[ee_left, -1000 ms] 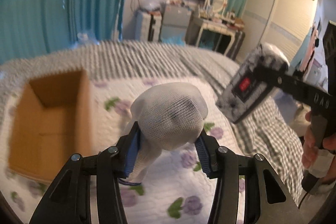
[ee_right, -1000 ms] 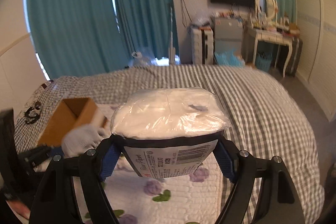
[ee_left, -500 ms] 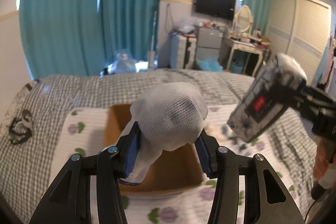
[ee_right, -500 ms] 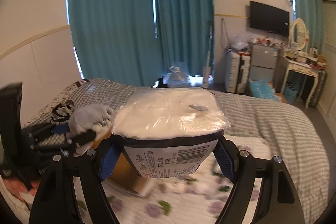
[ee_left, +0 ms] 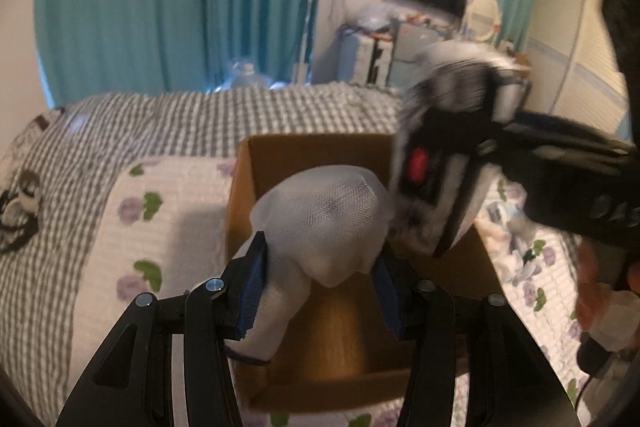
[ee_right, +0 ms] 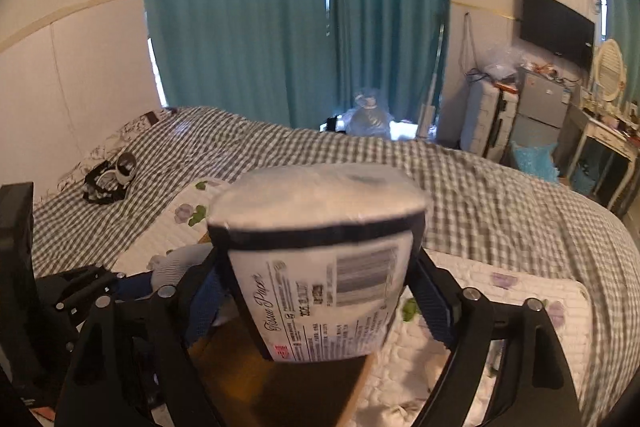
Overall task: Organize soft objects
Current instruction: 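Carry the sock into the box and open the left gripper while the right drops the pack in, then move both grippers back over the remaining items on the mat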
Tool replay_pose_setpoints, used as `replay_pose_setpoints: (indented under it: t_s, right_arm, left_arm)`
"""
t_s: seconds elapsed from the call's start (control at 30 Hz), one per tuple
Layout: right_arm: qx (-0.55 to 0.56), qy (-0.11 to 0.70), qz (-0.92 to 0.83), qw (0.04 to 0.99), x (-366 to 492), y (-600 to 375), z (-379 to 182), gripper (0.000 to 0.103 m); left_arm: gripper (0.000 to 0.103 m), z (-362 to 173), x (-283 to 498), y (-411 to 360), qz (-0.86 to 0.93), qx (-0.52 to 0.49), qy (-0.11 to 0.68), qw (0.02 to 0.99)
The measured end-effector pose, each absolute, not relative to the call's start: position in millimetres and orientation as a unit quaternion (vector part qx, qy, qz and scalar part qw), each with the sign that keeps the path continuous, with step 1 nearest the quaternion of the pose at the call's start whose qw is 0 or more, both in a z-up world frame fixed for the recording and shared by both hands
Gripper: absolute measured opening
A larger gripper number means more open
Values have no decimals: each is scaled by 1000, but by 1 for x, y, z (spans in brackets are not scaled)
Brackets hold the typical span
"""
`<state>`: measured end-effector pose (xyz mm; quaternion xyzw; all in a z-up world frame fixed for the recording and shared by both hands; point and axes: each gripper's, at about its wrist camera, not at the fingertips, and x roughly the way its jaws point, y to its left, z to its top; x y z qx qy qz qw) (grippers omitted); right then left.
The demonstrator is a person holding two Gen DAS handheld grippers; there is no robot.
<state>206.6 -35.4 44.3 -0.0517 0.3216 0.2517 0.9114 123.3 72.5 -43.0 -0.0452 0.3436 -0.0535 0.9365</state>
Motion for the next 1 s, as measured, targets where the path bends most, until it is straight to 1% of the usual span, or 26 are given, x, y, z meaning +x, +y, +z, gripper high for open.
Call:
replay_pose_setpoints:
  t_s: [0.1,0.23,0.33,0.37,0.4,0.43,0.63,0.8,0.83,0.87,1.0]
  right_arm:
    - [-43,320,255,912,211,-34,40,88]
    - [-23,321,253,912,213,-38,42,94]
    - [-10,312,256,915,209,-47,52,99]
    - [-5,308,256,916,207,-51,58,100]
    - [-1,307,255,917,206,-56,64,100]
    - [4,305,254,918,204,-61,71,100]
    - [18,282,257,924,178,-86,117,101]
    - [6,262,246,933,146,-117,151,101]
    - [3,257,241,936,138,-123,157,101]
    - [0,253,236,938,131,-130,162,101]
    - [2,237,213,948,102,-170,180,101]
  left_arm:
    - [60,-42,126,71,-58,-39,342,937]
    - [60,-40,129,72,-60,-36,352,933]
    - [60,-32,122,72,-46,-26,341,938]
    - [64,-27,120,73,-42,-24,340,939]
    - [73,-21,118,73,-41,-23,338,940]
    - [75,-17,116,74,-37,-23,336,941]
    - [76,24,94,70,-24,-23,307,951]
    - [76,61,67,44,-31,-10,273,961]
    - [77,67,63,38,-30,-6,268,963]
    - [82,74,58,30,-27,-2,263,964]
    - [82,93,42,-5,-5,3,249,969]
